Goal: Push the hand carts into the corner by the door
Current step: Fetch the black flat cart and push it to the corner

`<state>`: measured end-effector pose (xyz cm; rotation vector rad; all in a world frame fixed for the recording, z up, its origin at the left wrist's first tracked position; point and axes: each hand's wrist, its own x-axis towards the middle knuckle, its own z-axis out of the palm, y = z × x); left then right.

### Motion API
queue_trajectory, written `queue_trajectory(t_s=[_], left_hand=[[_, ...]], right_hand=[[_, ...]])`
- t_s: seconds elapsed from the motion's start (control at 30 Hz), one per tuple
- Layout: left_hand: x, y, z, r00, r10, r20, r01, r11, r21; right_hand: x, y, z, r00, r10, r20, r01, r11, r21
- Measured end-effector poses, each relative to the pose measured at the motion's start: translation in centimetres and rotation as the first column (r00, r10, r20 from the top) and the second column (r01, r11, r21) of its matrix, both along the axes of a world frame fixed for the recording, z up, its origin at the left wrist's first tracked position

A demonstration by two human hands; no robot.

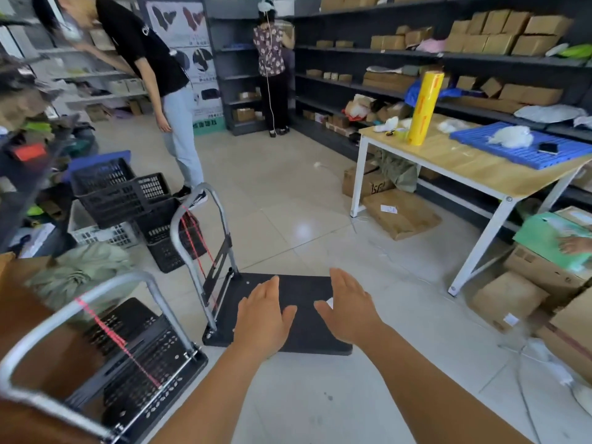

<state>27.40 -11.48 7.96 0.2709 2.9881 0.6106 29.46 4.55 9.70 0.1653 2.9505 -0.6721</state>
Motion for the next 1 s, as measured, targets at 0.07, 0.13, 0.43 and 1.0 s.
queue_trajectory(t_s=[0.07, 0.13, 0.43, 1.0], left_hand=[[-2.5, 2.2, -0.5, 1.000, 0.023, 0.017, -0.023, 1.000, -0.007], [-5.1, 4.4, -0.8, 0.999, 0.035, 0.032, -0.034, 0.999, -0.021], [-20.5, 13.7, -2.9, 0.998, 0.060, 0.021, -0.061, 0.998, 0.015], [-43.8, 23.7, -3.3, 0.945, 0.323, 0.057, -0.322, 0.946, -0.021]], right_hand=[[-2.4, 2.4, 0.2, 1.000, 0.021, 0.001, -0.021, 1.000, 0.012], [-5.1, 4.8, 0.0, 0.999, 0.042, 0.009, -0.042, 0.999, 0.023], [-20.7, 14.2, -0.5, 0.992, 0.107, 0.062, -0.110, 0.992, 0.055], [-48.6, 24.1, -0.9, 0.902, 0.419, 0.103, -0.421, 0.907, -0.003]])
